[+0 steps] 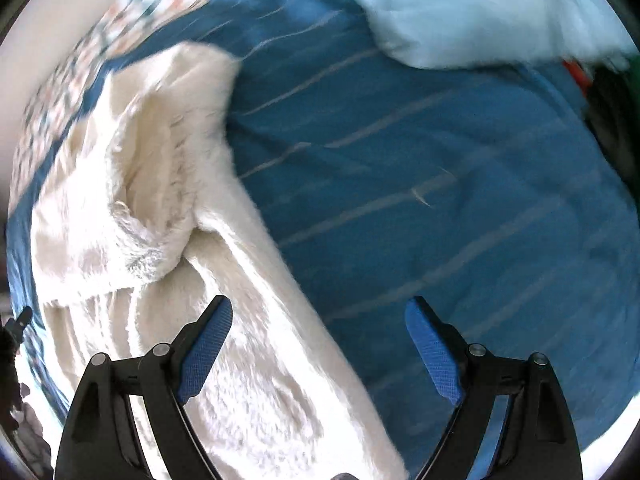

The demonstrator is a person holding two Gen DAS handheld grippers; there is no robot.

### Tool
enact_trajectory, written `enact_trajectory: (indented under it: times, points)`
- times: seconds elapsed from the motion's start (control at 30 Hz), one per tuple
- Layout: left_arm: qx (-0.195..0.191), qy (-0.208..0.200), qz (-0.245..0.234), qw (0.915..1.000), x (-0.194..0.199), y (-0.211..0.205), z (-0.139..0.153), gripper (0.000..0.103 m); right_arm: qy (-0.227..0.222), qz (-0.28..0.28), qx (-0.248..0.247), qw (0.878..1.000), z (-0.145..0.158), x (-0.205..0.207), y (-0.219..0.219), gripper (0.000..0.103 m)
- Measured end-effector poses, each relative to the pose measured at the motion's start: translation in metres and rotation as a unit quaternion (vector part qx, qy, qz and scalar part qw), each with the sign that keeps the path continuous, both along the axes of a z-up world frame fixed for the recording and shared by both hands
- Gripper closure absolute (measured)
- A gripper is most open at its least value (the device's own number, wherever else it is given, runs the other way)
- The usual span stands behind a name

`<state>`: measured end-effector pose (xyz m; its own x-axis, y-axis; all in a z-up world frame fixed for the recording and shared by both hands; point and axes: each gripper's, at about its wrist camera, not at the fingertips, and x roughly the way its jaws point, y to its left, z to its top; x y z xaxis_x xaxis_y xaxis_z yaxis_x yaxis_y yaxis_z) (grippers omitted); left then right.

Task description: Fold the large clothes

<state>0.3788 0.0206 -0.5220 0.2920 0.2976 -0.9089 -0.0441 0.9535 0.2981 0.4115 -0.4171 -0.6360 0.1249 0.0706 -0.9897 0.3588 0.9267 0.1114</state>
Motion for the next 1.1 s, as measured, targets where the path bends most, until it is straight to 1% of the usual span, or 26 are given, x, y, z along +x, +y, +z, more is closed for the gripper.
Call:
enact_trajectory:
  times: [0.1, 0.17, 0.2, 0.23, 0.27, 0.3, 0.33, 0.37, 0.4, 0.47, 0.5, 0.53, 0.57, 0.63, 0.67, 0.7, 0.73, 0.77, 0.8, 0.83, 0.9, 0.93, 1.03, 1.1]
  points:
    - [0.022, 0.006, 0.025, 0.9994, 0.007, 0.02, -0.025, 0.016, 0.008, 0.044, -0.004, 0.999, -0.02, 0.031, 0.016, 0.013]
    - [0.021, 0.006, 0.033, 0.9992, 0.016, 0.024, -0.034, 0.016, 0.019, 0.077, -0.008, 0.997, -0.036, 0.053, 0.028, 0.016]
    - [0.022, 0.007, 0.032, 0.9992, 0.02, 0.023, -0.039, 0.016, 0.02, 0.089, 0.0, 0.996, -0.044, 0.063, 0.032, 0.03]
    - [0.025, 0.012, 0.03, 0.9992, 0.024, 0.022, -0.043, 0.016, 0.03, 0.111, 0.011, 0.993, -0.056, 0.078, 0.041, 0.055]
    - [0.026, 0.018, 0.033, 0.999, 0.027, 0.022, -0.049, 0.016, 0.03, 0.111, 0.011, 0.993, -0.056, 0.078, 0.041, 0.065]
    - [0.018, 0.024, 0.044, 0.9986, 0.028, 0.026, -0.052, 0.013, 0.028, 0.114, 0.01, 0.993, -0.059, 0.084, 0.042, 0.075]
    - [0.01, 0.027, 0.056, 0.998, 0.029, 0.029, -0.055, 0.013, 0.02, 0.107, 0.005, 0.994, -0.058, 0.088, 0.04, 0.08]
    - [0.008, 0.03, 0.065, 0.9974, 0.031, 0.034, -0.054, 0.013, 0.008, 0.088, -0.008, 0.996, -0.056, 0.091, 0.033, 0.08]
    - [0.004, 0.034, 0.068, 0.9971, 0.031, 0.036, -0.056, 0.013, 0.0, 0.052, -0.006, 0.999, -0.057, 0.093, 0.018, 0.08]
    - [-0.019, 0.041, 0.071, 0.9965, 0.028, 0.037, -0.055, 0.013, 0.011, -0.003, 0.021, 1.0, -0.067, 0.094, 0.0, 0.08]
    - [-0.022, 0.045, 0.068, 0.9964, 0.027, 0.038, -0.055, 0.013, 0.022, -0.02, 0.038, 0.999, -0.074, 0.094, -0.004, 0.08]
    - [-0.029, 0.047, 0.065, 0.9964, 0.024, 0.036, -0.053, 0.013, 0.027, -0.026, 0.043, 0.998, -0.076, 0.094, -0.005, 0.078]
    - [-0.049, 0.05, 0.061, 0.9957, 0.02, 0.036, -0.051, 0.013, 0.032, -0.032, 0.052, 0.998, -0.073, 0.094, -0.006, 0.073]
    - [-0.071, 0.058, 0.056, 0.9943, 0.014, 0.036, -0.051, 0.013, 0.05, -0.04, 0.07, 0.996, -0.068, 0.092, -0.01, 0.05]
    - [-0.087, 0.064, 0.049, 0.9929, 0.009, 0.035, -0.054, 0.016, 0.055, -0.042, 0.081, 0.994, -0.063, 0.085, -0.013, 0.045]
    - [-0.093, 0.066, 0.045, 0.9924, 0.006, 0.034, -0.056, 0.017, 0.058, -0.046, 0.088, 0.993, -0.056, 0.074, -0.016, 0.038]
    - [-0.103, 0.066, 0.039, 0.9918, 0.003, 0.032, -0.058, 0.024, 0.057, -0.047, 0.092, 0.993, -0.052, 0.066, -0.019, 0.035]
    - [-0.116, 0.062, 0.033, 0.9907, 0.0, 0.03, -0.058, 0.035, 0.057, -0.048, 0.097, 0.992, -0.046, 0.053, -0.022, 0.034]
    - [-0.142, 0.059, 0.024, 0.9879, -0.004, 0.027, -0.057, 0.066, 0.061, -0.049, 0.097, 0.992, -0.043, 0.038, -0.025, 0.033]
    - [-0.15, 0.059, 0.02, 0.9867, -0.006, 0.023, -0.057, 0.092, 0.067, -0.052, 0.098, 0.992, -0.042, 0.026, -0.027, 0.032]
    - [-0.141, 0.054, 0.013, 0.9885, -0.012, 0.013, -0.05, 0.097, 0.081, -0.059, 0.101, 0.99, -0.044, -0.001, -0.031, 0.032]
    - [-0.141, 0.045, 0.016, 0.9888, -0.015, 0.012, -0.046, 0.098, 0.092, -0.065, 0.099, 0.989, -0.046, -0.018, -0.035, 0.032]
    - [-0.161, 0.02, 0.032, 0.9863, -0.032, 0.019, -0.027, 0.098, 0.106, -0.088, 0.096, 0.986, -0.051, -0.052, -0.045, 0.032]
    - [-0.178, 0.015, 0.043, 0.983, -0.046, 0.025, -0.016, 0.098, 0.108, -0.118, 0.115, 0.98, -0.053, -0.073, -0.057, 0.032]
